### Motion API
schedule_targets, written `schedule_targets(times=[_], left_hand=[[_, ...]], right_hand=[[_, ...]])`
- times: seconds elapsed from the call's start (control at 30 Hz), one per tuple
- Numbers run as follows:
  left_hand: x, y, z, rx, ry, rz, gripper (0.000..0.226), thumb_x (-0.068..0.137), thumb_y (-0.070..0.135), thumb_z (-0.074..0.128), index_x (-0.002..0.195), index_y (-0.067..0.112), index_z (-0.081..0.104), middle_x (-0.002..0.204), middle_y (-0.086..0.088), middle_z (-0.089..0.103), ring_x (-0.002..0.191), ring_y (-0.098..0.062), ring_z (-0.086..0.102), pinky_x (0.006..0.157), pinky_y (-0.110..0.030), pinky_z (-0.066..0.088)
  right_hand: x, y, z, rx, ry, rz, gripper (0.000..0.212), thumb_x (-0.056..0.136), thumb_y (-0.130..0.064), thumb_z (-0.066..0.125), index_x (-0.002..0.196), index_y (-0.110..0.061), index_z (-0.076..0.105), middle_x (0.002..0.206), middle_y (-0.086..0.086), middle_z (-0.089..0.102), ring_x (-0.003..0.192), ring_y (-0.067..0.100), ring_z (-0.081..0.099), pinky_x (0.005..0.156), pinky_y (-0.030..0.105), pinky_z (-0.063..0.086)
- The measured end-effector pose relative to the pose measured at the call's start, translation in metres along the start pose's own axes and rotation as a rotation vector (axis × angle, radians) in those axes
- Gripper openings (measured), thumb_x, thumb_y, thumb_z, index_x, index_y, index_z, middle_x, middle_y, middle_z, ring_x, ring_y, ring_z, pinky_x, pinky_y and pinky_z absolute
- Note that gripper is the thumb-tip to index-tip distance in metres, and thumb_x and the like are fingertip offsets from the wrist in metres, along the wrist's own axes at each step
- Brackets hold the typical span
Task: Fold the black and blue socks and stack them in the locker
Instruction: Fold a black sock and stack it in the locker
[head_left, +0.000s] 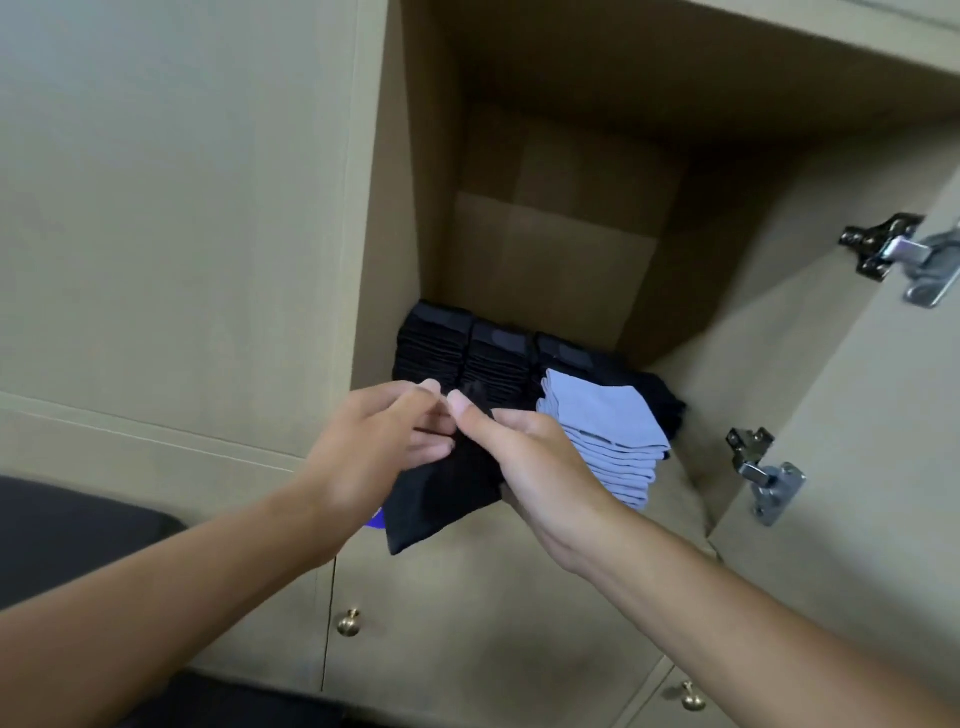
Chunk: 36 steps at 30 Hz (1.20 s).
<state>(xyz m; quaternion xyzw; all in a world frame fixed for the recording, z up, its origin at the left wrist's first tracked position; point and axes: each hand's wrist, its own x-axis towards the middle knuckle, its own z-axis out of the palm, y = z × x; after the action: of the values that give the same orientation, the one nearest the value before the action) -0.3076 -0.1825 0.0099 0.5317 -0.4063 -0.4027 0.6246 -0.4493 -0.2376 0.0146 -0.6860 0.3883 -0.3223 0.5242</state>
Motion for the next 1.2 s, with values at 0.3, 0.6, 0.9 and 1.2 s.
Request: schedule_targets(times=[0.3,0.6,0.9,1.2], left_hand=[[0.003,0.003,-0.013,0.254,0.046,0.209,0.017,0.101,0.015,0.057,0.101,0.022,0.072,0.091,0.002,0.076,0.083,-0.007,0.069,0.072,-0.025,0.05],[0.006,0.002,-0.018,0.005,0.07,-0.086,0.039,0.094,0.017,0.069,0.128,0.016,0.049,0.106,0.002,0.073,0.089,-0.014,0.073,0.066,-0.024,0.055],[0.002,0.006,-0.032,0.07,-0.061,-0.042,0.019,0.093,0.006,0.067,0.112,0.006,0.066,0.098,-0.009,0.079,0.091,-0.028,0.076,0.079,-0.036,0.059],[0.0,0.01,-0.029,0.278,-0.18,0.024,0.012,0.094,0.014,0.068,0.103,0.007,0.071,0.094,-0.006,0.08,0.09,-0.023,0.077,0.087,-0.034,0.057]], right_hand=[[0.007,0.006,-0.012,0.038,0.109,-0.069,0.016,0.099,-0.01,0.061,0.11,-0.013,0.073,0.103,0.004,0.078,0.102,0.022,0.073,0.095,0.037,0.055],[0.01,0.0,-0.029,0.256,-0.048,-0.037,0.028,0.103,-0.016,0.056,0.13,-0.016,0.064,0.124,0.003,0.072,0.119,0.02,0.066,0.111,0.042,0.046],[0.014,0.005,-0.037,0.215,0.151,-0.082,0.026,0.088,-0.017,0.079,0.111,-0.024,0.071,0.106,-0.008,0.077,0.101,0.008,0.073,0.095,0.028,0.056],[0.019,0.007,-0.042,0.211,0.355,-0.124,0.043,0.085,-0.021,0.081,0.12,-0.036,0.062,0.112,-0.002,0.073,0.115,0.015,0.066,0.105,0.037,0.05]])
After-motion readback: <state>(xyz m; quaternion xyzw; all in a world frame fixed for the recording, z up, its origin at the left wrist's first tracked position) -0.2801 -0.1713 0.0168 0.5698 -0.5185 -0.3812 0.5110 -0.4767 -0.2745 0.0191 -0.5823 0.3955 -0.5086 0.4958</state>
